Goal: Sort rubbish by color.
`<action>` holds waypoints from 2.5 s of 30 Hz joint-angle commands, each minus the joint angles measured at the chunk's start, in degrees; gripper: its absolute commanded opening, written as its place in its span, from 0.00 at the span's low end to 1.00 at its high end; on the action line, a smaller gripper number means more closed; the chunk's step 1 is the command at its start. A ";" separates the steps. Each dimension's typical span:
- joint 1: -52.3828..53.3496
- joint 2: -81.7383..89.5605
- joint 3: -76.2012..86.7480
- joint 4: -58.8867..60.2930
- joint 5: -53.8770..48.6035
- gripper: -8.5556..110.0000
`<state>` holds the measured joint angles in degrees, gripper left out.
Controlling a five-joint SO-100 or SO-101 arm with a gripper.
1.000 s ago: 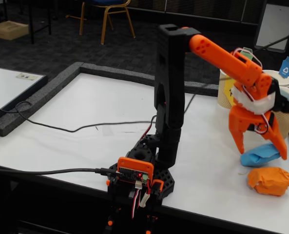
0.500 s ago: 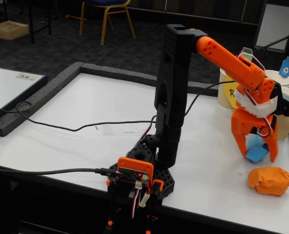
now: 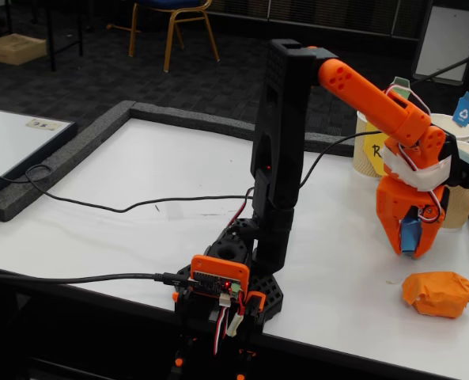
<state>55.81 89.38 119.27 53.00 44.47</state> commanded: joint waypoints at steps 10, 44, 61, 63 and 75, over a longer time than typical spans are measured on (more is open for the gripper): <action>2.99 18.46 -7.73 2.81 0.00 0.07; -0.97 53.35 -18.11 11.78 -3.43 0.07; -14.77 52.38 -23.38 12.04 -6.24 0.07; -15.73 52.29 -23.38 12.13 -6.50 0.07; -21.71 52.21 -23.99 15.29 -7.03 0.07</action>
<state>36.04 138.60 103.36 68.12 38.67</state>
